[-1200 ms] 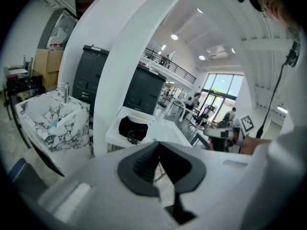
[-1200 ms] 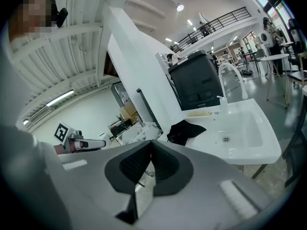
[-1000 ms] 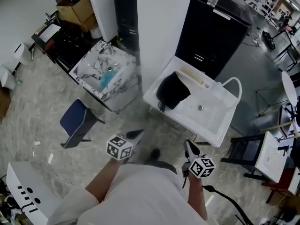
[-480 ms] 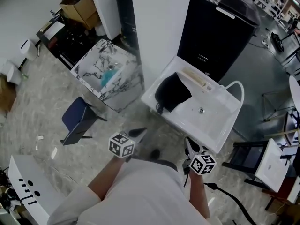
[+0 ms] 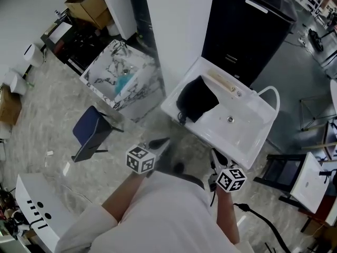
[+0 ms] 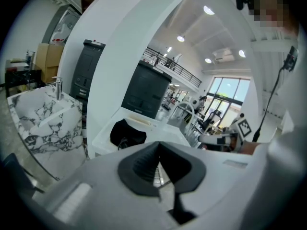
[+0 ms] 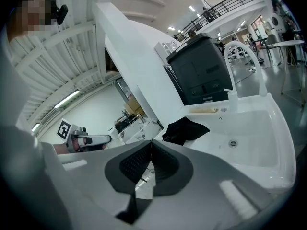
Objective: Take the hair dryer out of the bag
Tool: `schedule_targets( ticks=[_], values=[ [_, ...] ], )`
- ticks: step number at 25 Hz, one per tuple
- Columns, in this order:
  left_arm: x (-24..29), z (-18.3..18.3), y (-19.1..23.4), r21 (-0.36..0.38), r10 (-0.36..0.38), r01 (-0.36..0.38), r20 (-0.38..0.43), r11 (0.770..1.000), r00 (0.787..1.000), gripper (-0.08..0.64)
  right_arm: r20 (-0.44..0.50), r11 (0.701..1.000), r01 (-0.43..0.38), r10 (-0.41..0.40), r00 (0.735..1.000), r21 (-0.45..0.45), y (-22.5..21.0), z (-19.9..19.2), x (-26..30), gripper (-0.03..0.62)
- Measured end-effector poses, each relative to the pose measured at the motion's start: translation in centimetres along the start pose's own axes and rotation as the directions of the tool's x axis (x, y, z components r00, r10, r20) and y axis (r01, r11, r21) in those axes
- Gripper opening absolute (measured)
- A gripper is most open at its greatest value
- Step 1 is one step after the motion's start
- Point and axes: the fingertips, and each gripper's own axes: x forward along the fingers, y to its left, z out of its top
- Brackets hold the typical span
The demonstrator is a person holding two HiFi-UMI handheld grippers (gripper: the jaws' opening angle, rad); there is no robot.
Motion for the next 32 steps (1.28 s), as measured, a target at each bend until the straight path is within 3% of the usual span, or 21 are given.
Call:
schedule_targets(
  ticks=[9, 16, 20, 23, 32],
  values=[
    [3.1, 2.5, 3.1, 0.025, -0.006, 0.007, -0.013, 1.000, 1.000, 0.000, 0.001, 0.999, 0.041, -0.041, 0.999, 0.023, -1.2, 1.5, 3.1, 0.005],
    [7.4, 2.8, 7.0, 0.051, -0.012, 0.018, -0.117, 0.999, 0.993, 0.000, -0.011, 0.996, 0.080, -0.080, 0.997, 0.046, -2.8, 2.9, 6.6, 0.005],
    [10.7, 2.1, 9.4, 0.092, 0.014, 0.004, -0.195, 0.996, 0.981, 0.002, -0.023, 0.994, 0.094, -0.093, 0.995, 0.057, -3.2, 3.4, 8.5, 0.005],
    [13.7, 1.7, 11.1, 0.098, 0.010, 0.015, -0.249, 0.995, 0.968, 0.066, -0.037, 0.991, 0.111, -0.109, 0.993, 0.068, -3.7, 3.7, 9.7, 0.005],
    [20.9, -0.4, 15.6, 0.051, -0.012, 0.034, -0.385, 0.998, 0.923, 0.081, -0.075, 0.975, 0.199, -0.191, 0.979, 0.104, -5.9, 4.1, 12.2, 0.005]
  ],
)
